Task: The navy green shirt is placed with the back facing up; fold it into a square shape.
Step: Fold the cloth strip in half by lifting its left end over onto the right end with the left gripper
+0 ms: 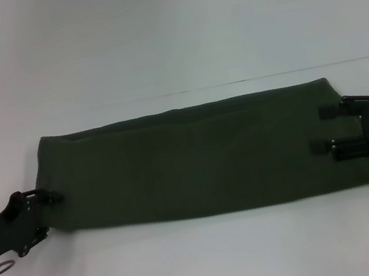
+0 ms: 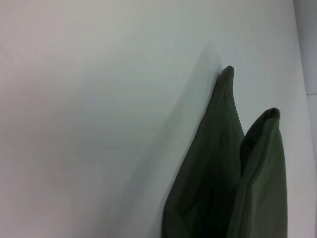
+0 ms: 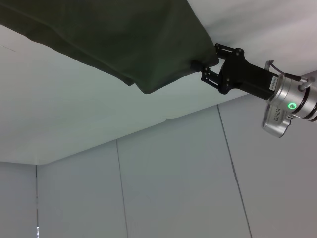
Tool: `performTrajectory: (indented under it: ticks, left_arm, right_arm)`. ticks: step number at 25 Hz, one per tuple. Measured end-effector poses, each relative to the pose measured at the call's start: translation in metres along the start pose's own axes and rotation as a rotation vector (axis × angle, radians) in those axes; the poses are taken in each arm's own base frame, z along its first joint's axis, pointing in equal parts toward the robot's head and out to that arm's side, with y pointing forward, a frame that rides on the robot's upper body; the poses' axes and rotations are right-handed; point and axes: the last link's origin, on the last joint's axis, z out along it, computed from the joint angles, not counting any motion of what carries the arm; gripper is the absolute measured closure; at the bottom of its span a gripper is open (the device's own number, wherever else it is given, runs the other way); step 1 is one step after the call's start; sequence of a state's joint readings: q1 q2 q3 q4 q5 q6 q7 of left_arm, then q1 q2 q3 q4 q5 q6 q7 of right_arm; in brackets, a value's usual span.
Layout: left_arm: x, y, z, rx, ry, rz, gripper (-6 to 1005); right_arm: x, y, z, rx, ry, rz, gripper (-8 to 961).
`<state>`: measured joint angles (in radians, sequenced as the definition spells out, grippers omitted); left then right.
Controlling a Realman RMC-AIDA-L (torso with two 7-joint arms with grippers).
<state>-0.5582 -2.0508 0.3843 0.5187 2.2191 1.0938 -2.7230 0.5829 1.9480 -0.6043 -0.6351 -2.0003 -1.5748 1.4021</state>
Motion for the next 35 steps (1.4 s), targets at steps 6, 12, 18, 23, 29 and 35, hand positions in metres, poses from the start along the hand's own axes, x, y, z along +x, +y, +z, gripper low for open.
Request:
performTrajectory:
  ticks: [6,12,18,23,29,35]
  left_arm:
    - [0.000,0.006,0.000,-0.038,0.001,0.040,524]
    - [0.001,0.009,0.001,-0.038,-0.003,0.050,736]
    - [0.001,0.006,0.001,-0.029,0.002,0.049,934]
    - [0.002,0.006,0.000,-0.033,0.011,0.049,957]
    - [0.006,0.004,-0.004,-0.035,0.033,0.047,980]
    - [0.018,0.009,-0.015,-0.061,0.079,0.055,980]
  right_arm:
    - [0.000,0.000,0.000,0.000,0.000,-0.001,58]
    - [0.000,0.000,0.001,0.000,0.000,0.000,58]
    - [0.001,0.000,0.001,0.001,0.000,0.001,57]
    - [0.001,0.000,0.001,0.002,0.001,0.002,57]
    - [0.000,0.000,0.002,0.005,0.001,0.000,58]
    - [0.000,-0.001,0.002,0.006,0.001,-0.001,58]
